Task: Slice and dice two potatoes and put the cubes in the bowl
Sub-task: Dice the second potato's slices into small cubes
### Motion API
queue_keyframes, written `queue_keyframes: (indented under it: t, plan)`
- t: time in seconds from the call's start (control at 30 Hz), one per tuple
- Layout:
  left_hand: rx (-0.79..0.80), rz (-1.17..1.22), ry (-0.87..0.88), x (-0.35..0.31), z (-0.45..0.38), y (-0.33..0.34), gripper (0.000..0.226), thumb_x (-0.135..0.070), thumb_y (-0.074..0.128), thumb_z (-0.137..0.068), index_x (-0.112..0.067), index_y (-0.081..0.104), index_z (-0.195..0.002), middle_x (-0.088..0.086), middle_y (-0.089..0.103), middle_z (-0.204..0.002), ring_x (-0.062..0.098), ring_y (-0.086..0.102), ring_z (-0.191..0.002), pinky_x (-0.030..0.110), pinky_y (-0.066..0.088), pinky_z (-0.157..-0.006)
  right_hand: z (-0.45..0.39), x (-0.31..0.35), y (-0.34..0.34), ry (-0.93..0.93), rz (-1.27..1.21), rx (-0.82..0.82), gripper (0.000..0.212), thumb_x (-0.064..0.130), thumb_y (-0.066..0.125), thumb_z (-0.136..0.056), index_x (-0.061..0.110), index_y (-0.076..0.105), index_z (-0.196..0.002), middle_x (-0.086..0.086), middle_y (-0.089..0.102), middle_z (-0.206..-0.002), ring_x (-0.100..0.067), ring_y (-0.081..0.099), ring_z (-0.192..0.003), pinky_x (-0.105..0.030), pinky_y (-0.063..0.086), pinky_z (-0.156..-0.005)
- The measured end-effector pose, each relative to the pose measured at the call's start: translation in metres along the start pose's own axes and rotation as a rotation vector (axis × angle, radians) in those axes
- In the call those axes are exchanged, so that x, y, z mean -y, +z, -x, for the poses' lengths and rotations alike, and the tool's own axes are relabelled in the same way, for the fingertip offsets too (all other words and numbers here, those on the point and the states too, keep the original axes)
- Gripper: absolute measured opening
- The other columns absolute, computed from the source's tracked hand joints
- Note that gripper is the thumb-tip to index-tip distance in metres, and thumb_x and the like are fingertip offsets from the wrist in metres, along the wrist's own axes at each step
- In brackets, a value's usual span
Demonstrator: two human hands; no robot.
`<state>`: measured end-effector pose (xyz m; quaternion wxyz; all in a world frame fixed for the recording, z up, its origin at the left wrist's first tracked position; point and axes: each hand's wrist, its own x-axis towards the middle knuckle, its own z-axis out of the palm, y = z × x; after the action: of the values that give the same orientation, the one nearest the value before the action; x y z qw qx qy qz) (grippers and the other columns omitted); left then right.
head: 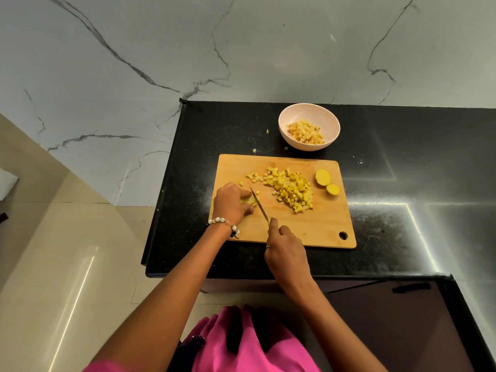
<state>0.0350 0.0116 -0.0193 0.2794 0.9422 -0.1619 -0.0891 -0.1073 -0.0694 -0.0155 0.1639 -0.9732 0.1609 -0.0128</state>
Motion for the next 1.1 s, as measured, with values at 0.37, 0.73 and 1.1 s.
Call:
queue_keyframes:
  t: [0.37, 0.73, 1.1]
  plan:
    - [-0.018, 0.072, 0.000, 0.006, 0.001, 0.004, 0.045, -0.023, 0.082, -0.069, -0.017, 0.069, -0.112, 0.002, 0.064, -0.105, 0.018, 0.059, -0.093, 0.029, 0.048, -0.084, 0.017, -0.007, 0.001, -0.016, 0.158, 0.109, 0.063, 0.000, 0.062, -0.072, -0.007, 0.046, -0.132, -0.017, 0.062, -0.089, -0.031, 0.059, -0.056, -0.035, 0.036, -0.044]
    - [-0.123, 0.219, 0.072, 0.021, 0.016, 0.014, 0.041, -0.017, 0.076, -0.076, -0.010, 0.067, -0.115, 0.003, 0.059, -0.104, 0.010, 0.055, -0.079, 0.015, 0.045, -0.079, -0.007, 0.006, -0.004, 0.004, 0.039, 0.114, 0.056, 0.006, 0.031, -0.095, 0.004, 0.015, -0.149, -0.017, 0.051, -0.124, -0.033, 0.056, -0.099, -0.036, 0.041, -0.075]
    - [-0.196, 0.247, 0.088, 0.022, 0.014, 0.020, 0.035, -0.021, 0.079, -0.073, -0.010, 0.072, -0.105, 0.003, 0.064, -0.098, 0.009, 0.053, -0.076, 0.013, 0.038, -0.070, 0.019, 0.001, 0.012, -0.044, 0.211, 0.026, 0.064, -0.004, 0.078, -0.047, -0.010, 0.064, -0.109, -0.015, 0.060, -0.068, -0.026, 0.049, -0.032, -0.029, 0.027, -0.029]
